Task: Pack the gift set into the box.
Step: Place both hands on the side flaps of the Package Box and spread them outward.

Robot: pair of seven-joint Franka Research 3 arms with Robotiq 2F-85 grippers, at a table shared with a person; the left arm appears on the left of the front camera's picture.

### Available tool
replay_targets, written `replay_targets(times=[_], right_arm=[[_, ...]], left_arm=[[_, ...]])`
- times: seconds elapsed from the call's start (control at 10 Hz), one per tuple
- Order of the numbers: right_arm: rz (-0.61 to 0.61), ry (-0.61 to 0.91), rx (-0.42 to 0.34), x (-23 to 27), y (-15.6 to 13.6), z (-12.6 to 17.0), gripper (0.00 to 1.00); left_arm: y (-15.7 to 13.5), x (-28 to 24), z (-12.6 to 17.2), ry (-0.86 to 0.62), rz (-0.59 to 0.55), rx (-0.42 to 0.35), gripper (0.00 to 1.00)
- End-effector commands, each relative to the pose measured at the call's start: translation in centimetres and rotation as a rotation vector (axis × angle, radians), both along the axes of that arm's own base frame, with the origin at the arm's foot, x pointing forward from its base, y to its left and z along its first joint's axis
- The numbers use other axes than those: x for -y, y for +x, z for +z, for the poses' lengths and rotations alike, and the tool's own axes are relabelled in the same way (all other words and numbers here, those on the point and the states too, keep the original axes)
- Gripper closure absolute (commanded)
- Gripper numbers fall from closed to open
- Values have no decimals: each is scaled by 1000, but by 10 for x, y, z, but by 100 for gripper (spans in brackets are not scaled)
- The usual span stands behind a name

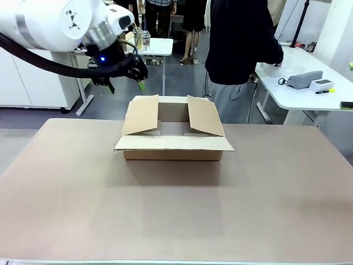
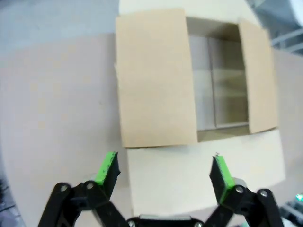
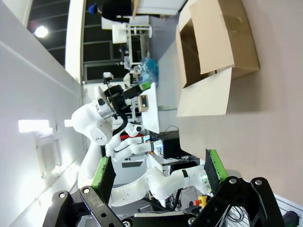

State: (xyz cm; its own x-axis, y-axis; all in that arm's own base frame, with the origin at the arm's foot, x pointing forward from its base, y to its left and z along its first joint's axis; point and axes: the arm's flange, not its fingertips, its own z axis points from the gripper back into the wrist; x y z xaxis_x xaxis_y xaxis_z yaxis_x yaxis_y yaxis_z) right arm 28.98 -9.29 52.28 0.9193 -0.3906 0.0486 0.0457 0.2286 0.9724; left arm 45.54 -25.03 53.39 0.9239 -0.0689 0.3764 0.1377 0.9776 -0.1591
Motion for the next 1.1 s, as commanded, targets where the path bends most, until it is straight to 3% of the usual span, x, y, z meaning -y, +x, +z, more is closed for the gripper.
replay_targets(times=[0.0,0.3,0.5,0.7,1.0], right_arm=[[15,-15,13,2,-2,0,0],[15,-15,13,2,-2,0,0],[15,-15,13,2,-2,0,0],[15,-15,13,2,-2,0,0],[15,-15,13,2,-2,0,0]], left_arm=[[52,81,-11,136,-92,-102,0],[120,143,-32,299,-48,-210,0],[145,154,-54,390,29,-256,0],[159,152,-78,488,124,-263,0],[162,144,-107,560,179,-278,0]])
